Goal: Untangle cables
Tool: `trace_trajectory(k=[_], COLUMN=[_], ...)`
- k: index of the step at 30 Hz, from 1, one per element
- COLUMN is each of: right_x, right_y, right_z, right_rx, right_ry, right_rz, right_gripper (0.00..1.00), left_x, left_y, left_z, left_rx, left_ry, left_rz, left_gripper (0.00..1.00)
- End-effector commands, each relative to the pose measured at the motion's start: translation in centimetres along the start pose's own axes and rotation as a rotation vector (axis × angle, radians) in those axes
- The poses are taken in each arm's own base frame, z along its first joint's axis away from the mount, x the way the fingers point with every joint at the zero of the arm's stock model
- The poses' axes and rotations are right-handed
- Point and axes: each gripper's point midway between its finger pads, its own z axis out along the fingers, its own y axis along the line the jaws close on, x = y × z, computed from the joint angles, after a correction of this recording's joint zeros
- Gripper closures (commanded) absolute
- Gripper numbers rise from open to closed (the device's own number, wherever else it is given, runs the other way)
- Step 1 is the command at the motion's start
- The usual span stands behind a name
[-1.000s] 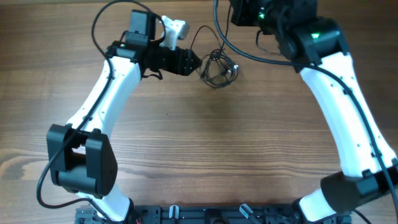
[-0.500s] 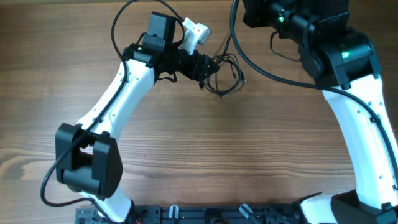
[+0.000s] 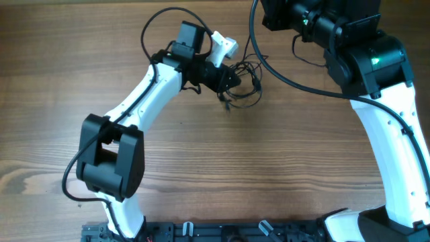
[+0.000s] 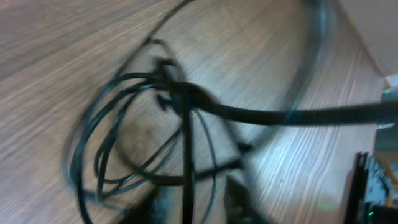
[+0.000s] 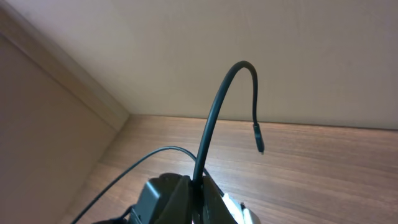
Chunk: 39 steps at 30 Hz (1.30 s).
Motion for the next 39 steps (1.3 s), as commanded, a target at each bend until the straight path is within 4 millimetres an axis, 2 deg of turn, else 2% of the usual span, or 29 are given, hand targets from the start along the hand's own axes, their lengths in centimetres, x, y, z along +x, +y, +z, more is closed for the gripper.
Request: trace_trajectory(k=[1, 4, 10, 13, 17, 20, 21, 26, 32, 35, 36, 37, 39], right_x=[-2.0, -2.0, -2.1, -2.1, -1.4, 0.0, 1.1, 4.3, 8.2, 9.3, 9.6, 10.0, 11.1], right_y=[1.7, 1.6, -0.5, -1.9, -4.4, -6.1, -7.2, -10.2, -12.7, -13.5, -13.8, -14.1, -14.8], right_z=[-2.1, -2.1, -2.2, -2.3, -2.6, -2.2, -1.6, 0.7, 3.7, 4.8, 5.0, 5.4, 5.7], right_rx=[-0.042, -0.037, 0.081, 0.155, 0.292, 0.367, 0.41, 0.511, 0.567, 0.579, 0.584, 0.59, 0.606], right_ry=[-0.059, -0.06, -0.08, -0.091, -0.077, -0.031, 0.01, 0.12, 0.255, 0.287, 0.297, 0.31, 0.347], right_rz=[-0.009, -0.008, 0.017, 0.023, 0.031, 0.033, 0.037, 0.047, 0.052, 0.054, 0.055, 0.056, 0.061], right_gripper=[0.96, 0.96, 0.96, 0.96, 0.95, 0.95, 0.95, 0.95, 0.95, 0.95, 0.94, 0.86, 0.54], left_x=[-0.4, -0.2, 0.1, 0.0, -1.1, -2.5, -3.5, -5.3, -6.3, -6.4, -6.5, -6.6, -6.7], left_y=[-0.1, 1.6, 3.7, 4.8, 5.4, 4.8, 3.7, 0.9, -1.3, -2.0, -2.2, -2.5, -2.9], left_z=[0.2, 0.0, -1.2, -2.4, -5.2, -7.7, -9.7, -13.3, -16.3, -17.0, -17.2, -17.5, -18.0], left_rx=[0.003, -0.084, -0.124, -0.143, -0.167, -0.188, -0.201, -0.221, -0.258, -0.26, -0.261, -0.262, -0.264], left_ry=[-0.008, 0.003, -0.002, -0.018, -0.074, -0.13, -0.172, -0.253, -0.311, -0.325, -0.329, -0.335, -0.345], left_rz=[0.025, 0.003, -0.039, -0.065, -0.089, -0.067, -0.04, 0.026, 0.072, 0.083, 0.086, 0.091, 0.099], left_gripper=[0.96, 0.96, 0.96, 0.96, 0.96, 0.96, 0.96, 0.96, 0.96, 0.96, 0.96, 0.96, 0.96])
